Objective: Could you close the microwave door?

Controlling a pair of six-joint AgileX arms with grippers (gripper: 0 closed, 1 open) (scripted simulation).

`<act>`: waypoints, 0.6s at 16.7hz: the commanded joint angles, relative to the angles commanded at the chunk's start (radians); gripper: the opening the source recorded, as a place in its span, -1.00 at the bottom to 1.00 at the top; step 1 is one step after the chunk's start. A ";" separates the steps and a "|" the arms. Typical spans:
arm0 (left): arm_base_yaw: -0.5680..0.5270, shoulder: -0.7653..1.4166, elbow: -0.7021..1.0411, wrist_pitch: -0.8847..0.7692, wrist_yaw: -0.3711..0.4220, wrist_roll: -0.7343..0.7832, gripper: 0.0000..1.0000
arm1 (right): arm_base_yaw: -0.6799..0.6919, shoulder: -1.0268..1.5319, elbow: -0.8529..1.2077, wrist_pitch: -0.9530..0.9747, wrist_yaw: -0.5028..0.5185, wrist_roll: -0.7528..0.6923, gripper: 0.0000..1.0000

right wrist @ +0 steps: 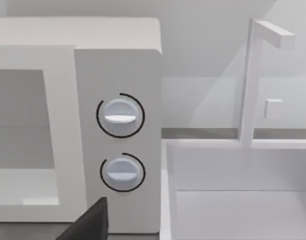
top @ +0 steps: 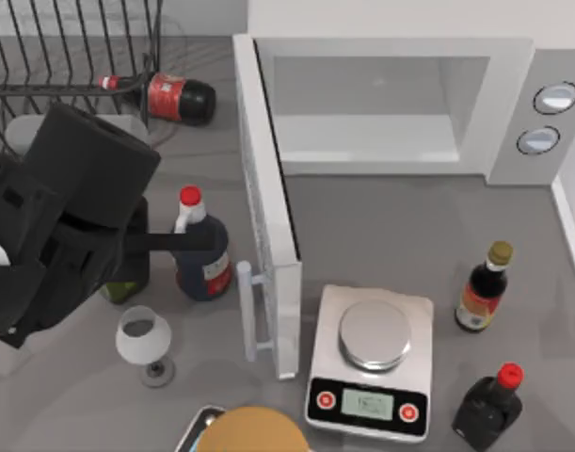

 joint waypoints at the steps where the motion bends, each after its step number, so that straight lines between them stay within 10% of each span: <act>1: 0.000 0.000 0.000 0.000 0.000 0.000 -1.00 | 0.000 0.000 0.000 0.000 0.000 0.000 1.00; 10: -0.021 0.036 -0.164 0.199 0.004 -0.004 -1.00 | 0.000 0.000 0.000 0.000 0.000 0.000 1.00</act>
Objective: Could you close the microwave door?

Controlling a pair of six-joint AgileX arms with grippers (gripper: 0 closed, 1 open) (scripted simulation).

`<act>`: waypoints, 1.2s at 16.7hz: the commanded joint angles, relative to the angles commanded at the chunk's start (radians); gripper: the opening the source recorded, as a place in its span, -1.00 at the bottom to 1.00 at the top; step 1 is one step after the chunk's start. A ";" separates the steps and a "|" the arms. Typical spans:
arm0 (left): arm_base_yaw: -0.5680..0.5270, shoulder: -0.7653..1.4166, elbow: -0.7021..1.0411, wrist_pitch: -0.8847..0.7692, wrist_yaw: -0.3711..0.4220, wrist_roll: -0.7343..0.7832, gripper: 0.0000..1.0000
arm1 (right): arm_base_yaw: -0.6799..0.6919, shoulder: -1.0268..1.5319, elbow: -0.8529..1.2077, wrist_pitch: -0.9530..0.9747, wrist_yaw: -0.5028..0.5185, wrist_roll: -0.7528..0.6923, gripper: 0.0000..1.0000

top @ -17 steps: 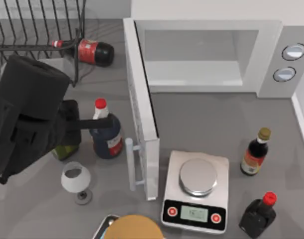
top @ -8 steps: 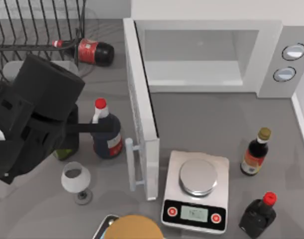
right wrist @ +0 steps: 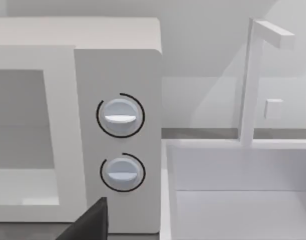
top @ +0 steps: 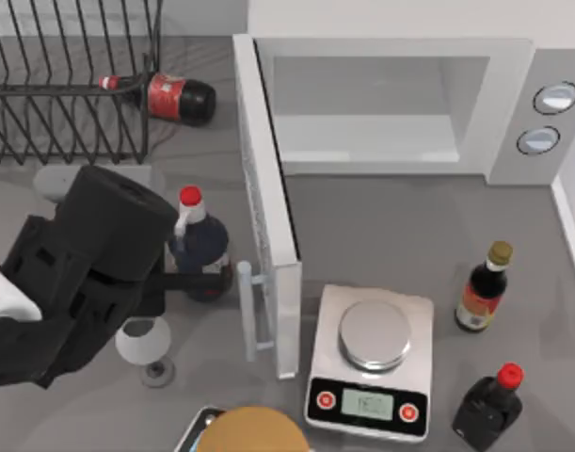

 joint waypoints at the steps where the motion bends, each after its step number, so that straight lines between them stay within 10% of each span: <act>1: -0.004 0.014 -0.032 0.045 -0.003 0.003 -1.00 | 0.000 0.000 0.000 0.000 0.000 0.000 1.00; 13: 0.021 0.105 -0.139 0.284 -0.002 0.010 -1.00 | 0.000 0.000 0.000 0.000 0.000 0.000 1.00; 20: -0.198 0.114 0.011 0.267 -0.099 -0.120 -1.00 | 0.000 0.000 0.000 0.000 0.000 0.000 1.00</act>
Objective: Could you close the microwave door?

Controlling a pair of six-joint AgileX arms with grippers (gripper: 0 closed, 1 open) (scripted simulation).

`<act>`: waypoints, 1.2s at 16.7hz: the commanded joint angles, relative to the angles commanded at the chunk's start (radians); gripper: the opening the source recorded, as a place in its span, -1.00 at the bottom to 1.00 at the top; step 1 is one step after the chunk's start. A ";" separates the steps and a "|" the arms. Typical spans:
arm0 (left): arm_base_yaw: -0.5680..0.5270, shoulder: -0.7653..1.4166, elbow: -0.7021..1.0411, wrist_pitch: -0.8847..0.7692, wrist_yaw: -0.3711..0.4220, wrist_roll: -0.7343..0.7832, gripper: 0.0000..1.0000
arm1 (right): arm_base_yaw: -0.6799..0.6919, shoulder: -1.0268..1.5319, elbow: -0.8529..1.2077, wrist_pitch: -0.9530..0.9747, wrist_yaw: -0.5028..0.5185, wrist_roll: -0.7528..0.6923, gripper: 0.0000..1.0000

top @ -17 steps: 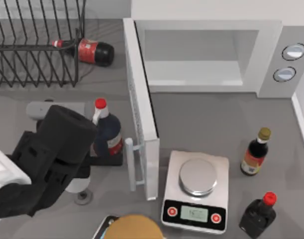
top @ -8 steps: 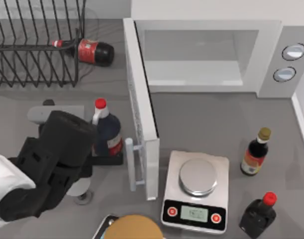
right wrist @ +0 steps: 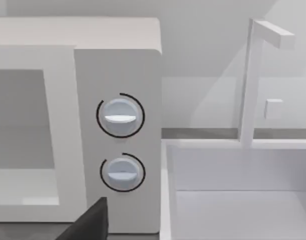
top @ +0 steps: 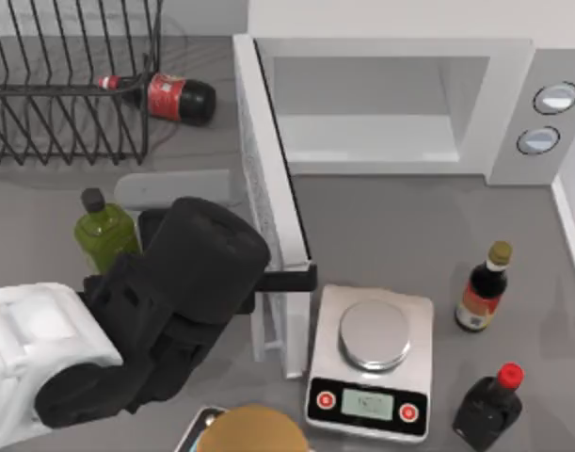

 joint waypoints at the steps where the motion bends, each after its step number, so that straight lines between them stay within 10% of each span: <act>1: -0.034 0.030 0.031 -0.009 -0.015 -0.025 -1.00 | 0.000 0.000 0.000 0.000 0.000 0.000 1.00; 20: -0.146 0.457 0.340 -0.181 -0.100 -0.207 -1.00 | 0.000 0.000 0.000 0.000 0.000 0.000 1.00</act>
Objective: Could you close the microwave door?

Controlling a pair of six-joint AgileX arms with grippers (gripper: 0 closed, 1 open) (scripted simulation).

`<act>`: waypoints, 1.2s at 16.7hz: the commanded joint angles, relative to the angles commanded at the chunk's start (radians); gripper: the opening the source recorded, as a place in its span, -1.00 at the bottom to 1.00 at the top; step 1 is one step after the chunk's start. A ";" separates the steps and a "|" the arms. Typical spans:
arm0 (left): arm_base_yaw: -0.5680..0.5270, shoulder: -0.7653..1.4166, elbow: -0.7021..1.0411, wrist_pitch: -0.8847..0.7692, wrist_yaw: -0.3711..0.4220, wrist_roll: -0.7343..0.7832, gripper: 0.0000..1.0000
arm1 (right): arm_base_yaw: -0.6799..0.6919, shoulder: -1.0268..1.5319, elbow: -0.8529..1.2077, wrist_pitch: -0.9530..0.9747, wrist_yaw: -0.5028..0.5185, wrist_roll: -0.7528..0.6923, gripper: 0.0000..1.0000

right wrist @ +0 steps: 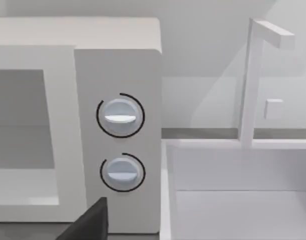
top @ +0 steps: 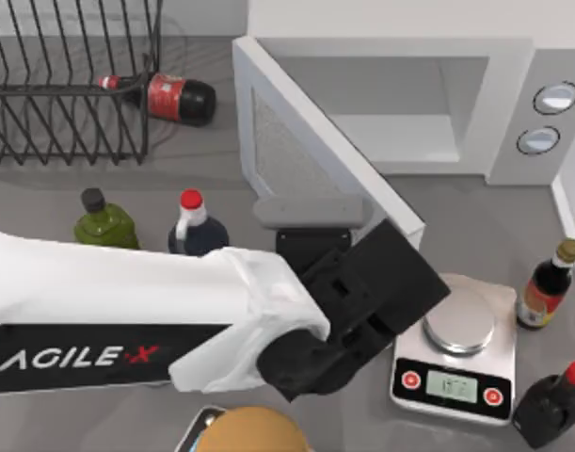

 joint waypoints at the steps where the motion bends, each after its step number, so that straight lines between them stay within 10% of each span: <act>1: -0.017 0.034 0.044 -0.020 -0.008 -0.018 -1.00 | 0.000 0.000 0.000 0.000 0.000 0.000 1.00; 20: -0.143 0.365 0.640 -0.222 -0.124 -0.171 -1.00 | 0.000 0.000 0.000 0.000 0.000 0.000 1.00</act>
